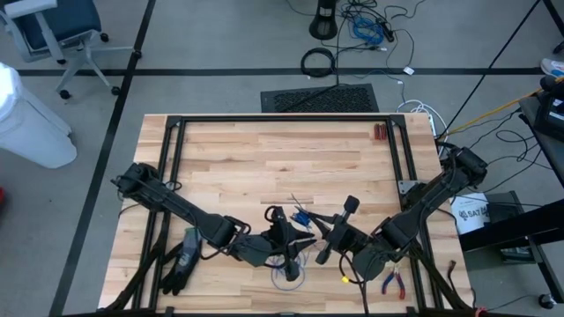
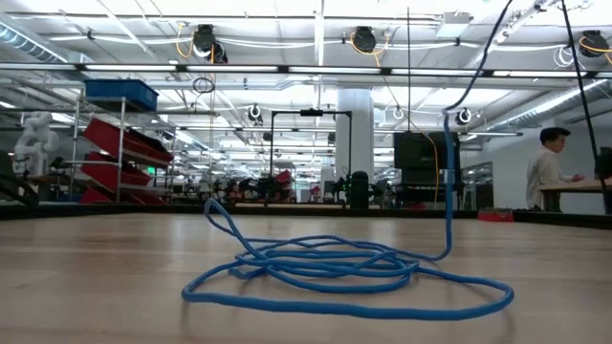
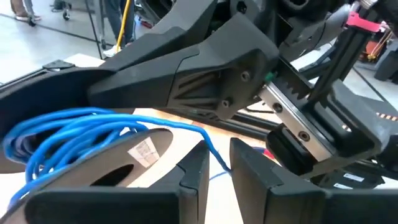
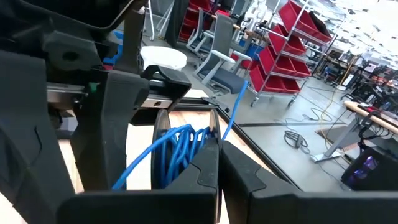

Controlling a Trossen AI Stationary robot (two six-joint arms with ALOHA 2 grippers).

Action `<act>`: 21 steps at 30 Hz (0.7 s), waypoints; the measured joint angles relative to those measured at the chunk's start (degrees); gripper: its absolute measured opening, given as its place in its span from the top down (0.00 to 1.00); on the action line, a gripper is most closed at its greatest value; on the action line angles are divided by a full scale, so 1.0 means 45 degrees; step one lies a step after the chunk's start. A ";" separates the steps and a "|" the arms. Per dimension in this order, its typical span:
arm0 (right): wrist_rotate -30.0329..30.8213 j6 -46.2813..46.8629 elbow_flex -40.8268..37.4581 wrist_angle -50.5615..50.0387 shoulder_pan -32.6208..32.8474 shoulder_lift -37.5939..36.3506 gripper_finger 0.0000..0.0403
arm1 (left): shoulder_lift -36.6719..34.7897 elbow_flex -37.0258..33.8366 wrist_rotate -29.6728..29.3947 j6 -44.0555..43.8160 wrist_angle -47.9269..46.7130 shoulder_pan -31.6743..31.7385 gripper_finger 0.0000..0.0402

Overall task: Coil cords
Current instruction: Coil the blue wire onto the spool

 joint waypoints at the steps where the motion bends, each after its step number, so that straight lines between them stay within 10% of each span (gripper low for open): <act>1: -0.0039 -0.0004 0.0000 0.0002 0.0007 -0.0028 1.00 | 0.0000 0.0003 0.0000 0.0060 -0.0005 -0.0035 0.83; 21: -0.0931 -0.0334 0.0000 0.0271 0.0442 -0.0678 1.00 | 0.0782 0.0000 0.1448 0.1697 0.2443 0.0009 0.83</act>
